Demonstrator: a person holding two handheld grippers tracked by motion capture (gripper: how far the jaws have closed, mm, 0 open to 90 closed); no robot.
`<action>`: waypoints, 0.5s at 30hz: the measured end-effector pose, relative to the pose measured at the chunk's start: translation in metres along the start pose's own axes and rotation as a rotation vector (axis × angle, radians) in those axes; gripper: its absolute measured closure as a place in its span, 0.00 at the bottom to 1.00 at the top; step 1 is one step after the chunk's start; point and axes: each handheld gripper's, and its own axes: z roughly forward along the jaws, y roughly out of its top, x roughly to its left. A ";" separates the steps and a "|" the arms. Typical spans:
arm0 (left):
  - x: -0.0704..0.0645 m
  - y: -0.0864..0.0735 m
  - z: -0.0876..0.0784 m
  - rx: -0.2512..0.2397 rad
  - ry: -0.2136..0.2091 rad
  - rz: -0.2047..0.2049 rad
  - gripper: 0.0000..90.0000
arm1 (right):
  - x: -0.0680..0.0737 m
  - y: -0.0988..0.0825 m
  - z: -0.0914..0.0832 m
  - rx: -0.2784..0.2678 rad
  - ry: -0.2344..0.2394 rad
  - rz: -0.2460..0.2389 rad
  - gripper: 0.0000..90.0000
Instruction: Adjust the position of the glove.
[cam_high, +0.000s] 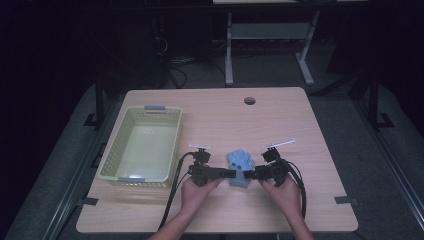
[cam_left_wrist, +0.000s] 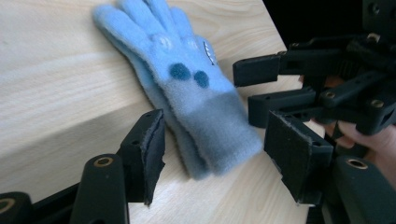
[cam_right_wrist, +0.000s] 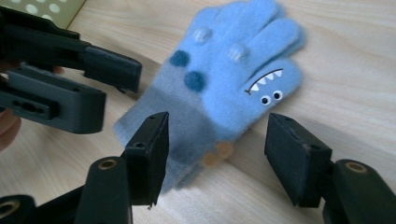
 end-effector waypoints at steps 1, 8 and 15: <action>0.000 0.000 0.000 0.000 0.000 0.000 0.44 | 0.000 0.000 0.000 0.000 0.000 0.000 0.44; 0.001 0.003 0.009 0.029 0.012 0.002 0.49 | 0.002 -0.004 0.003 -0.012 0.010 0.021 0.49; 0.004 0.002 0.015 0.054 0.032 0.012 0.57 | 0.003 -0.007 0.007 -0.015 0.012 0.036 0.53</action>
